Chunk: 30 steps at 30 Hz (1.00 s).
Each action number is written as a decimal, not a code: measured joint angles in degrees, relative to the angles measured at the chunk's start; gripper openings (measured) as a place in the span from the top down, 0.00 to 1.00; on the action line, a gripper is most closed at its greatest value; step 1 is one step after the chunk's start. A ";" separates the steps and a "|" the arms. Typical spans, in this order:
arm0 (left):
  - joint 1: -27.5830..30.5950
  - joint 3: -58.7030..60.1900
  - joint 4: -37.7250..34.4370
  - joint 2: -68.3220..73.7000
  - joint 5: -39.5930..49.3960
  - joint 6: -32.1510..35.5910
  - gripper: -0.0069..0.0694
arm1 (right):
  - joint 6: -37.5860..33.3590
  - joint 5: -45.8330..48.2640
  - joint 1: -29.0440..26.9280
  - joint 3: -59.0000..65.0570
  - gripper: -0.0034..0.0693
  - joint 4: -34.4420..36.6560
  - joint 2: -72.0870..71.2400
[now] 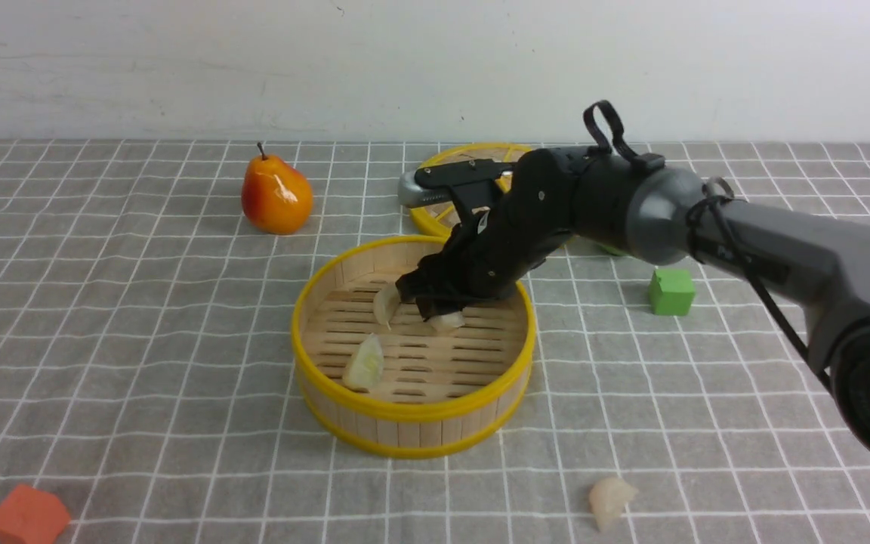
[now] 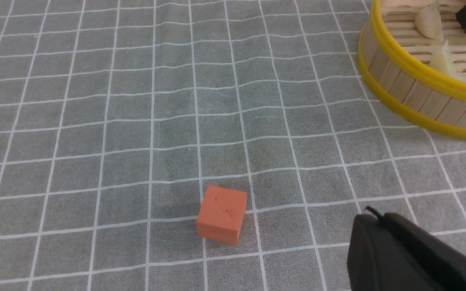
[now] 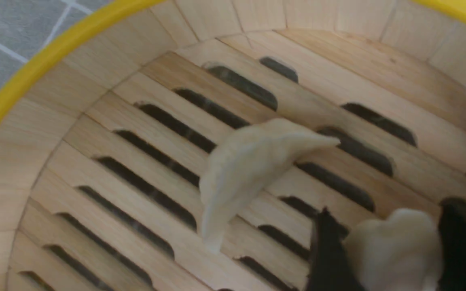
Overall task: Put the dumplings into the steamer on the table with the grey tablecloth.
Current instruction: 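Place the dumpling in the bamboo steamer basket with the right gripper, then reach for and grasp a dumpling lying on the table beside the steamer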
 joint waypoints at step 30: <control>0.00 7.25 1.11 -10.19 -7.54 0.00 0.92 | 14.20 3.76 -0.52 45.45 0.25 -6.83 -26.93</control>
